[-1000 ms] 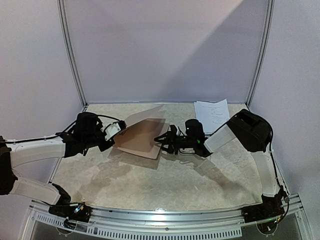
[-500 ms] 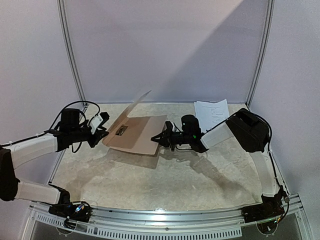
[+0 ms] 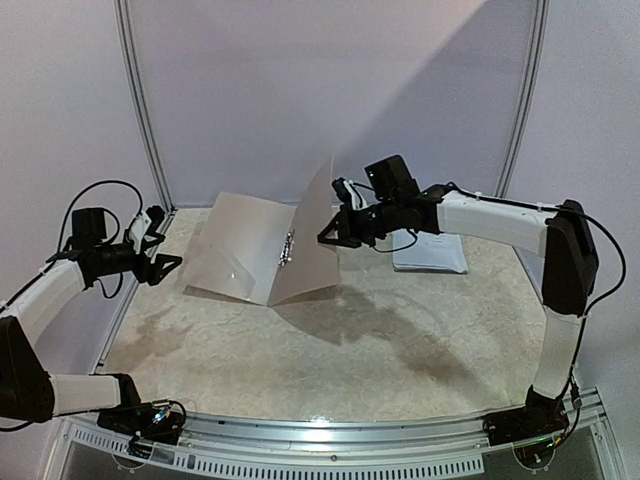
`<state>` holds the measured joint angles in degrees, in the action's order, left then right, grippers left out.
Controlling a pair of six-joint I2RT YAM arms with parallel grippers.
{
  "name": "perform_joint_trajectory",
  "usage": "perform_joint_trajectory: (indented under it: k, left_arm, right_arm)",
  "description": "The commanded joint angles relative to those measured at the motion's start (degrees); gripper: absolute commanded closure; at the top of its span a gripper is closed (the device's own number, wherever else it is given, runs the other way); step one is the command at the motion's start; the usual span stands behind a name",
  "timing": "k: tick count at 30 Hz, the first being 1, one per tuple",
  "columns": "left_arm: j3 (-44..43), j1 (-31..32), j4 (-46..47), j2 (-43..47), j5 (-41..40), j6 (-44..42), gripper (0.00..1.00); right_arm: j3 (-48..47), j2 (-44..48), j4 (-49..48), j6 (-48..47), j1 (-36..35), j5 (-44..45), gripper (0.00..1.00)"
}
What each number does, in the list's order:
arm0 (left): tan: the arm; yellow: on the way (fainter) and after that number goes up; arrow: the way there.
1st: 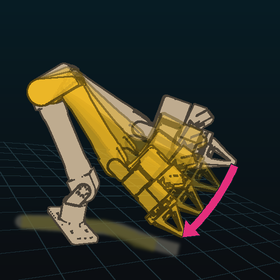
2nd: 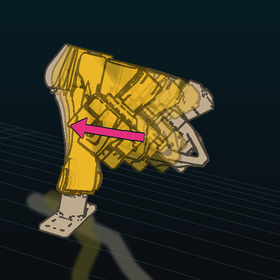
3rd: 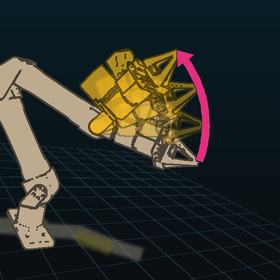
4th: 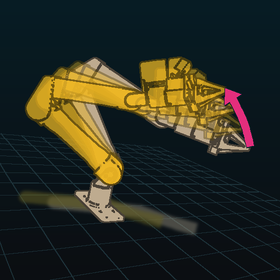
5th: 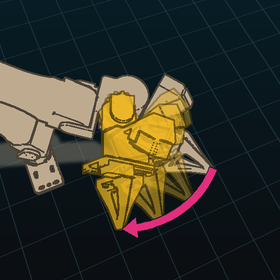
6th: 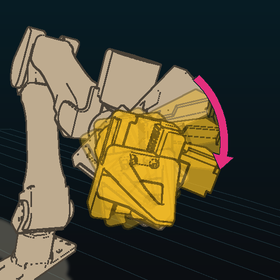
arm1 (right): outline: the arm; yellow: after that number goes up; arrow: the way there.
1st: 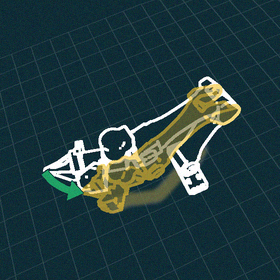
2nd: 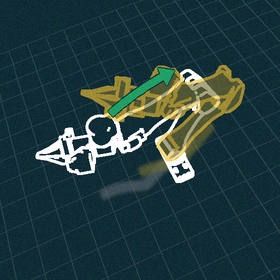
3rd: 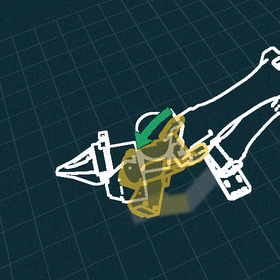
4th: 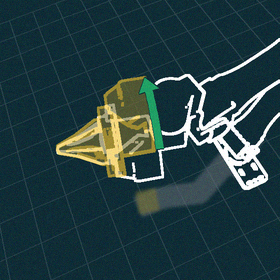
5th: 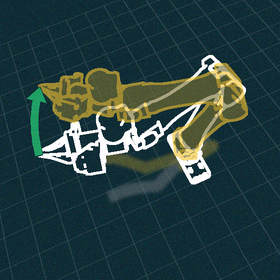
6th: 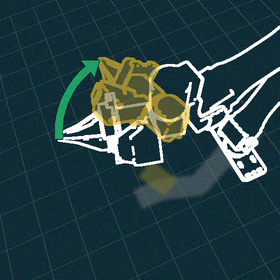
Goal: Put the files into the folder
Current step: Open the folder at the center of the board, then place the folder at the center of the board, then pick up the file from the corner of the board.
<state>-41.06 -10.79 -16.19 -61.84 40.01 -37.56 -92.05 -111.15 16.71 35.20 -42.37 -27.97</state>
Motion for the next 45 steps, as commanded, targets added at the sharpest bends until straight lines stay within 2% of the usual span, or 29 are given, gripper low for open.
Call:
perform_joint_trajectory:
  k: [1, 4, 6, 12, 15, 18, 24, 25, 26, 29, 32, 41, 45]
  left_arm:
    - [-4.1, -1.0, -9.9, 0.5, 2.8, -6.1, 0.16]
    - [-5.4, -0.4, -11.8, 1.0, 1.8, -7.1, 0.16]
    - [-5.3, 0.8, -11.7, 1.0, -0.6, -6.5, 0.16]
    - [-0.8, 9.6, -10.1, -0.7, -10.8, -6.5, 0.17]
    - [2.5, 13.7, -8.1, -3.1, -16.1, -6.5, 0.18]
    - [4.3, 14.8, -6.2, -6.6, -19.1, -6.5, 0.18]
    - [4.9, 15.6, -4.8, -13.0, -19.5, -5.9, 0.21]
    - [4.9, 15.9, -4.7, -13.3, -19.1, -5.7, 0.21]
    - [5.1, 16.2, -4.6, -13.6, -18.8, -5.6, 0.21]
    - [5.3, 16.9, -4.4, -13.6, -18.0, -5.6, 0.21]
    - [5.2, 17.0, -4.8, -13.1, -18.1, -5.8, 0.21]
    - [4.2, 16.9, -7.5, -9.2, -20.9, -7.0, 0.19]
    - [3.1, 16.8, -9.2, -7.0, -21.8, -7.0, 0.18]
  right_arm:
    - [-0.3, 2.9, 13.0, -9.5, -0.5, -5.2, 1.00]
    - [2.1, 3.7, 15.0, -10.6, 0.2, -9.9, 1.00]
    - [7.2, 4.8, 13.1, -9.0, 1.4, -11.2, 1.00]
    - [22.4, 10.1, 7.4, -4.7, 7.1, -14.0, 1.00]
    - [28.2, 12.1, 7.0, -3.1, 8.6, -11.4, 1.00]
    - [33.4, 14.5, 7.0, -2.3, 8.7, -9.8, 1.00]
    - [42.7, 18.6, 8.2, -1.1, 10.2, -4.5, 1.00]
    - [43.9, 19.2, 8.3, -1.0, 10.4, -3.9, 0.98]
    - [44.3, 19.5, 8.8, -1.1, 10.6, -3.1, 0.90]
    - [43.3, 19.8, 12.5, -2.2, 10.9, 1.7, 0.65]
    - [40.4, 19.9, 16.2, -3.7, 10.9, 6.5, 0.50]
    - [24.6, 19.8, 25.7, -10.2, 11.8, 20.6, 0.34]
    - [16.7, 17.1, 26.9, -14.9, 19.5, 21.8, 0.33]
